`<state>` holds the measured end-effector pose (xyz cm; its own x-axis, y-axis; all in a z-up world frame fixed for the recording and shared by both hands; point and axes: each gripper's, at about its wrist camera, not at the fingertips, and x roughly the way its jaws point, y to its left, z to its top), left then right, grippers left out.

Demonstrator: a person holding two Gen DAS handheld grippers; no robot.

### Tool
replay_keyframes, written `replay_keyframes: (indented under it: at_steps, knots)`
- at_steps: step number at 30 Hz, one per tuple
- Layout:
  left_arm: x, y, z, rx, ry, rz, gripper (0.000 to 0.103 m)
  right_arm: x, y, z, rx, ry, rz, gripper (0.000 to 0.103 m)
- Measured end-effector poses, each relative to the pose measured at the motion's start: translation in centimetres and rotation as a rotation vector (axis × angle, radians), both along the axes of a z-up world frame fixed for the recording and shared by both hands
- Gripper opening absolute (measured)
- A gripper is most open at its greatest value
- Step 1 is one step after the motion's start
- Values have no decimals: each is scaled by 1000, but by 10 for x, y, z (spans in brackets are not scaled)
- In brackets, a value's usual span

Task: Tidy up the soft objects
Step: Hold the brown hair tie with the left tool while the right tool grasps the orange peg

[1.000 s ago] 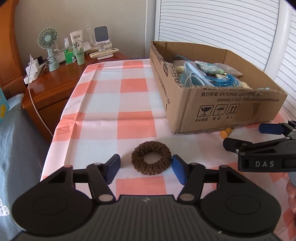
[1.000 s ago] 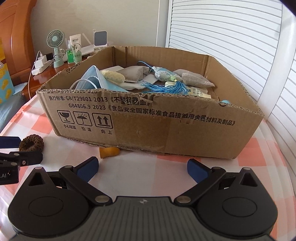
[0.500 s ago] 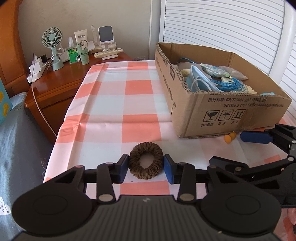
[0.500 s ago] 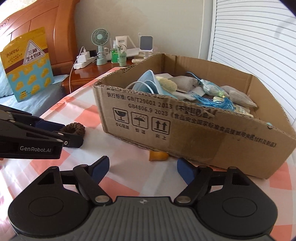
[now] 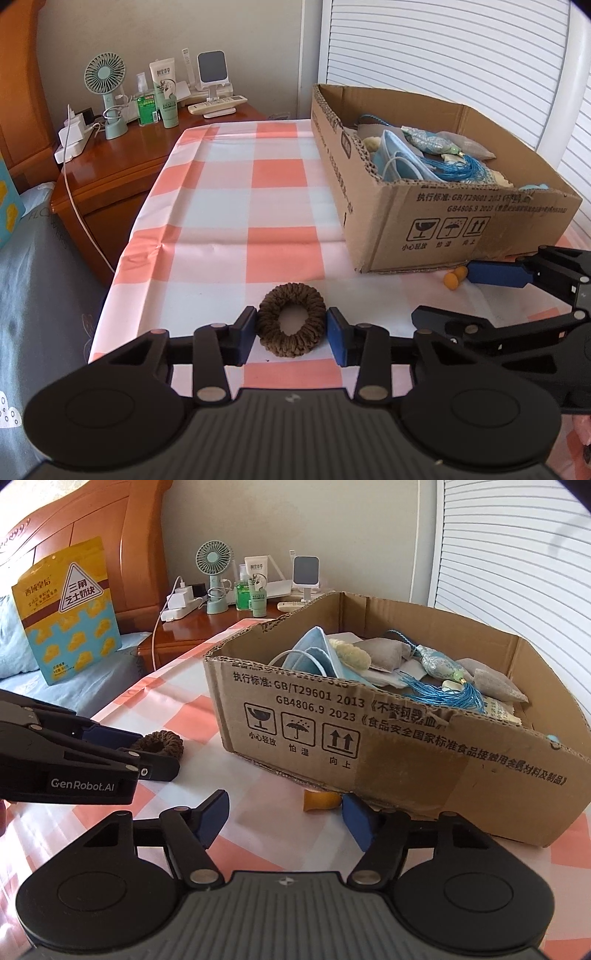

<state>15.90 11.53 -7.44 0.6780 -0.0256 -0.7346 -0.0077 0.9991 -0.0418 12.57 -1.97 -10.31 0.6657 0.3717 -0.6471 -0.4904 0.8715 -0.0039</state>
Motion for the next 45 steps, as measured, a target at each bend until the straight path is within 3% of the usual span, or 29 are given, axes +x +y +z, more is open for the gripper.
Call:
replay_keyframes:
  at_steps: [6,8,15,20,22,38,45]
  knots:
    - [0,1,0,-3,-1,1,40,1,0,0,1,-10,-17,67]
    - [0,1,0,-3,0,0,40,0,1,1,-4,-7,-2,61]
    - [0,1,0,-6,1,3,40,2,0,1,10,-6,-12,57]
    - [1,2,0,-9,2,5,40,1,0,1,-6,-13,-13,30]
    - [1,2,0,-11,2,6,40,0,-1,2,-8,-12,-18,26]
    - [-8,3,16,12,-9,-49,35,-17,-2,17,-37,-28,-19,25]
    - [-23,-1,37,26,-24,-137,35,-30,-10,35,-48,-38,-4,25]
